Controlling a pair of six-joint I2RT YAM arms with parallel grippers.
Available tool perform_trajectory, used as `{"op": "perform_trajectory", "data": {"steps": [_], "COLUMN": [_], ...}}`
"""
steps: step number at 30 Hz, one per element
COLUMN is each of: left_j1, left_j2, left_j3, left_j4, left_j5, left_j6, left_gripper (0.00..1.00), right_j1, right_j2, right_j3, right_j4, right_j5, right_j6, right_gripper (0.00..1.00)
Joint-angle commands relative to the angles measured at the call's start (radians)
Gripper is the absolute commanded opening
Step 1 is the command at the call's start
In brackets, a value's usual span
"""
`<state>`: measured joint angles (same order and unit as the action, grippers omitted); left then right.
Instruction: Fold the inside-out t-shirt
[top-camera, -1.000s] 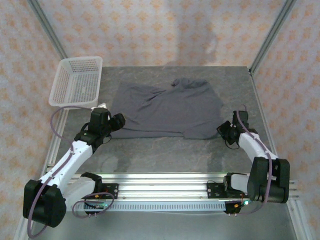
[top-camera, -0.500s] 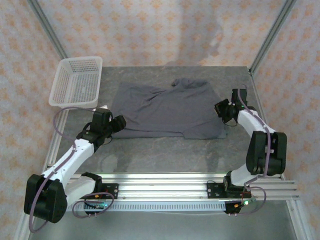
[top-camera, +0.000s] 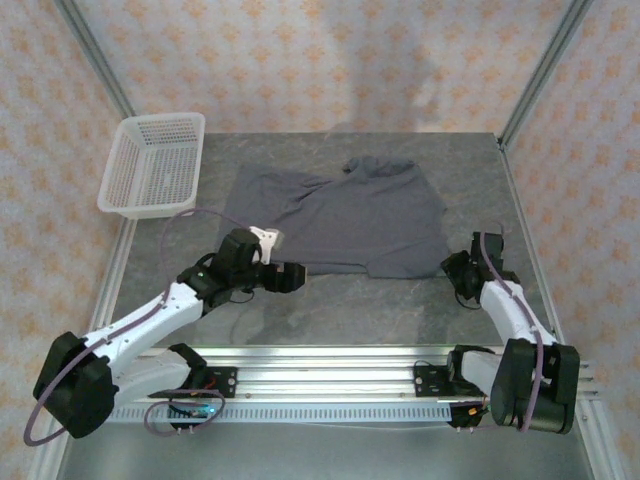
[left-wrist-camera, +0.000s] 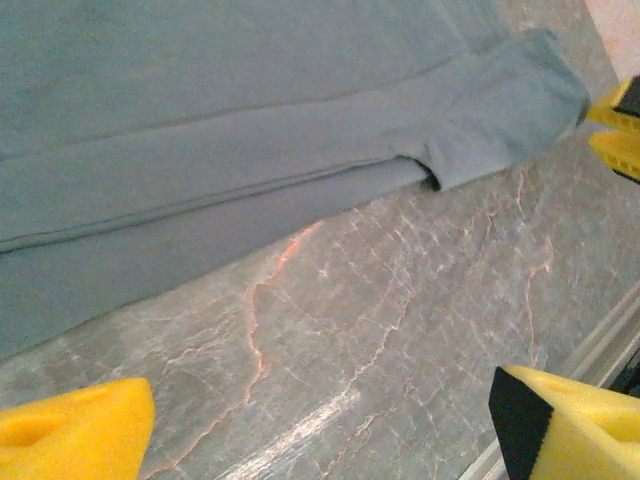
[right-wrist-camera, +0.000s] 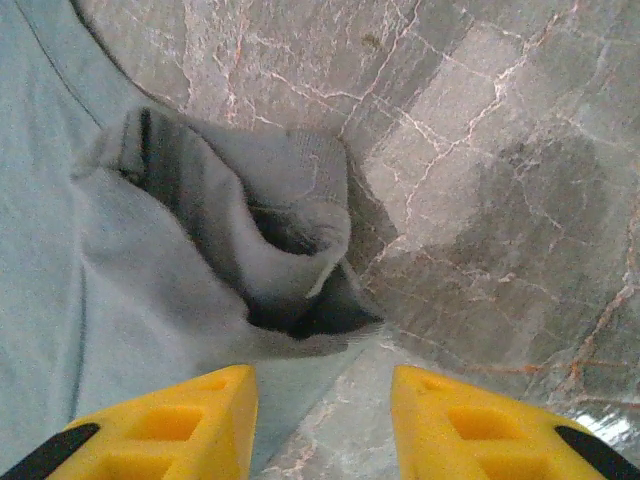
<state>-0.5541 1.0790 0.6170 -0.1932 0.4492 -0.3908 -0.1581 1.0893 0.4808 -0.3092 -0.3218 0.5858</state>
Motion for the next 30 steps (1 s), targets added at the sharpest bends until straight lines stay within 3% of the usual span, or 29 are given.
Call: {"op": "perform_trajectory", "data": {"steps": [1, 5, 9, 20, 26, 30], "left_j1": [-0.022, -0.025, -0.026, -0.026, -0.027, -0.027], "left_j2": [0.016, 0.044, 0.066, 0.082, 0.120, 0.150], "left_j3": [0.042, 0.050, 0.047, 0.040, 0.050, 0.066], "left_j4": [0.045, 0.049, 0.040, 0.044, 0.044, 0.031], "left_j5": [-0.015, -0.030, -0.060, -0.116, -0.132, -0.151], "left_j6": [0.054, 0.054, 0.049, 0.029, 0.018, 0.010], "left_gripper": [0.89, 0.89, 0.89, 0.89, 0.89, 0.89], "right_j1": [0.002, 0.002, 0.002, 0.003, 0.031, 0.055], "right_j2": [0.018, 0.032, 0.082, 0.049, 0.040, 0.163], "right_j3": [-0.019, -0.055, -0.043, -0.039, 0.022, 0.128], "right_j4": [0.131, 0.264, 0.274, 0.211, 0.195, 0.202], "right_j5": [-0.056, -0.123, -0.159, -0.191, -0.255, -0.242], "right_j6": [-0.124, -0.129, -0.126, -0.075, 0.077, 0.258], "right_gripper": [0.40, 0.39, 0.36, 0.00, 0.00, 0.00]}}
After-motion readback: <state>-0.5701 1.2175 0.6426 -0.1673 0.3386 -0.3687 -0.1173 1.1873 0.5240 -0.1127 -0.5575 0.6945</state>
